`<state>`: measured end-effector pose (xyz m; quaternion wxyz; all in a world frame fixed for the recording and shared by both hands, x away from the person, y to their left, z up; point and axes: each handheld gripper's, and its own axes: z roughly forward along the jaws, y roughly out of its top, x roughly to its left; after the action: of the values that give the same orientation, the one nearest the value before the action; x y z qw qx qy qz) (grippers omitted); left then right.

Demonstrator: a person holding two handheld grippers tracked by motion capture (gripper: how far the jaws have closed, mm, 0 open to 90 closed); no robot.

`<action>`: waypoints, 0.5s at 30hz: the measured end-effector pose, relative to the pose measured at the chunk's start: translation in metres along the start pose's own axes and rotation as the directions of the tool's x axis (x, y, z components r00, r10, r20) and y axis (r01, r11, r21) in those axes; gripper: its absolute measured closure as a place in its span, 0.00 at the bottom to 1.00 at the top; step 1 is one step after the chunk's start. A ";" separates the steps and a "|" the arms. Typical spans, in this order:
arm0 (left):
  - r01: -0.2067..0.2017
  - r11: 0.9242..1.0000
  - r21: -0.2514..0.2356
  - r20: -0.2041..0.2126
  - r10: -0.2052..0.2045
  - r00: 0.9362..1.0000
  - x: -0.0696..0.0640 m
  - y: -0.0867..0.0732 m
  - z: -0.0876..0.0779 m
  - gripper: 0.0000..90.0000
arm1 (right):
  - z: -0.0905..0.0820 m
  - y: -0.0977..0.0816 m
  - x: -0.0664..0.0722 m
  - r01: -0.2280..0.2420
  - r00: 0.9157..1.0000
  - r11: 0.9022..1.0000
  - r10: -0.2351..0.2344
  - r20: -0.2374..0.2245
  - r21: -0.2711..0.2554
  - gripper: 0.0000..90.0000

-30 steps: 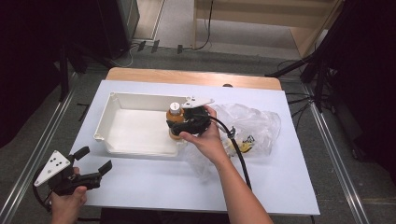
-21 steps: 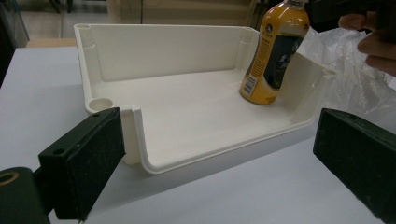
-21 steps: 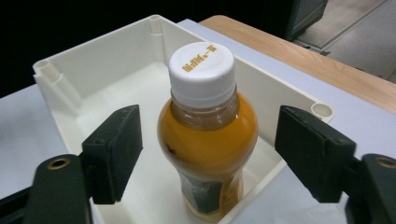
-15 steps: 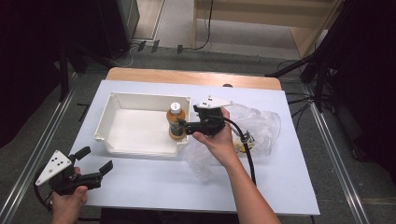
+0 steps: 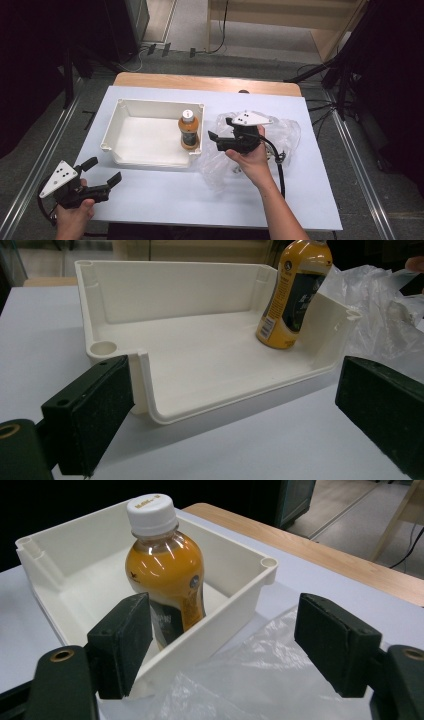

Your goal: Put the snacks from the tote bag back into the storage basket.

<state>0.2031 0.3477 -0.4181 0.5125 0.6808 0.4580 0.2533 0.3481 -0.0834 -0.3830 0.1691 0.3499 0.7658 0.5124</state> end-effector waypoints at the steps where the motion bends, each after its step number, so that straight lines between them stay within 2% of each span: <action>1: 0.000 1.000 0.000 0.000 0.000 1.000 0.000 0.000 0.000 0.03 | -0.002 -0.001 0.000 0.004 1.000 1.000 -0.004 0.002 0.004 0.24; 3: -0.002 1.000 0.003 0.000 0.002 1.000 0.000 0.000 0.000 0.03 | -0.006 -0.003 -0.001 0.012 1.000 1.000 -0.012 0.007 -0.001 0.25; 13: -0.006 1.000 0.002 0.005 0.006 1.000 0.000 -0.001 -0.001 0.03 | -0.026 -0.016 -0.010 -0.008 1.000 1.000 0.008 0.017 -0.020 0.24; 15: -0.005 1.000 0.004 0.004 0.005 1.000 0.000 -0.001 -0.001 0.03 | -0.030 -0.019 -0.012 -0.002 1.000 1.000 0.003 0.031 -0.022 0.24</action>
<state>0.2022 0.3479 -0.4187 0.5113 0.6835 0.4558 0.2524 0.3317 -0.1163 -0.3887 0.1841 0.3568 0.7570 0.5155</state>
